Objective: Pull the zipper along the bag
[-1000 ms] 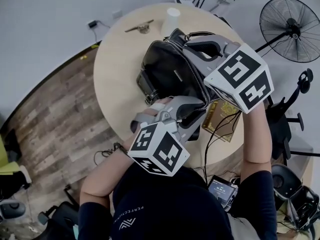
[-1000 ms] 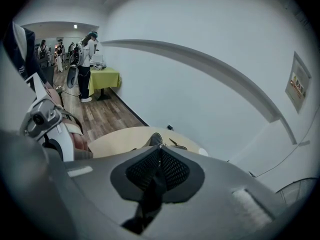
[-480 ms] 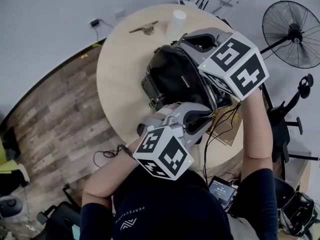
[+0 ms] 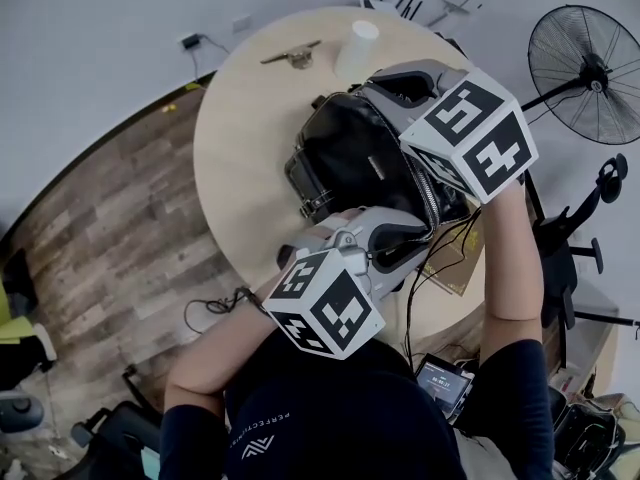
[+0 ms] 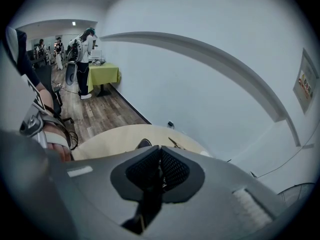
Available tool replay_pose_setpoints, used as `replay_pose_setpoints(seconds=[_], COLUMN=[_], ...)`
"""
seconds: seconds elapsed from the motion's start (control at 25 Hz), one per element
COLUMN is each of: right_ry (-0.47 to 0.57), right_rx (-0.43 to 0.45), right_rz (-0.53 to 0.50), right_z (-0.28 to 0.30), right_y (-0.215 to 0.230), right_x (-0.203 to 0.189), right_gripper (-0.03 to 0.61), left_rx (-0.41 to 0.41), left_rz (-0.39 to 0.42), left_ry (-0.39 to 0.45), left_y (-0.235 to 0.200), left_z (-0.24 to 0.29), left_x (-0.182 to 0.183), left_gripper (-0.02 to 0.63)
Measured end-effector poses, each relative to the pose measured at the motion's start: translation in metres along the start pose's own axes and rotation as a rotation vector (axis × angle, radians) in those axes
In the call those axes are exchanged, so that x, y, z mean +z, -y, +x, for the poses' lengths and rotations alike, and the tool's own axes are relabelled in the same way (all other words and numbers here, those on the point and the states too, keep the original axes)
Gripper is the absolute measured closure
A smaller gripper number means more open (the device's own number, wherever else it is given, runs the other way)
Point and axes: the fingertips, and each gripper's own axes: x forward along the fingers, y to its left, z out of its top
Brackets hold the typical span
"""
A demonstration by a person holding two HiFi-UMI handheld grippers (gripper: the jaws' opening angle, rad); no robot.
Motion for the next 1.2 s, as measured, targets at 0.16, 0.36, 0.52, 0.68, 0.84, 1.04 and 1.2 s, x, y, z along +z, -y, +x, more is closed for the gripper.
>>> replay_pose_setpoints(seconds=[0.16,0.36,0.52,0.68,0.84,1.04,1.2], right_ry=[-0.004,-0.007,0.014,0.021,0.033,0.039,0.057], right_rx=[-0.008,-0.017,-0.026,-0.036,-0.051,-0.069,-0.092], right_rz=[0.002,-0.011,-0.016,-0.023,-0.031,-0.018,0.001], right_z=[0.0,0.0,-0.004,-0.006,-0.01,-0.016,-0.026], right_y=[0.003,0.003,0.004,0.005,0.005,0.007,0.008], right_x=[-0.002,-0.004,-0.003,-0.002,-0.002,-0.008,-0.012], right_gripper=[0.561,0.562,0.563,0.561,0.561,0.551,0.545], left_rx=[0.001,-0.018,-0.028,-0.033,-0.021,0.007,0.063], left_rz=[0.009,0.0,-0.004,0.003,0.016,-0.011,-0.034], left_ry=[0.012,0.037,0.044,0.055,0.071,0.081,0.091], left_y=[-0.003,-0.006,-0.006,-0.006,-0.005,-0.014,-0.028], left_z=[0.0,-0.004,-0.005,-0.008,-0.013,-0.022,-0.035], left_x=[0.001,0.003,0.004,0.005,0.005,0.002,0.002], left_gripper=[0.515,0.509,0.508,0.508,0.537,0.546,0.543])
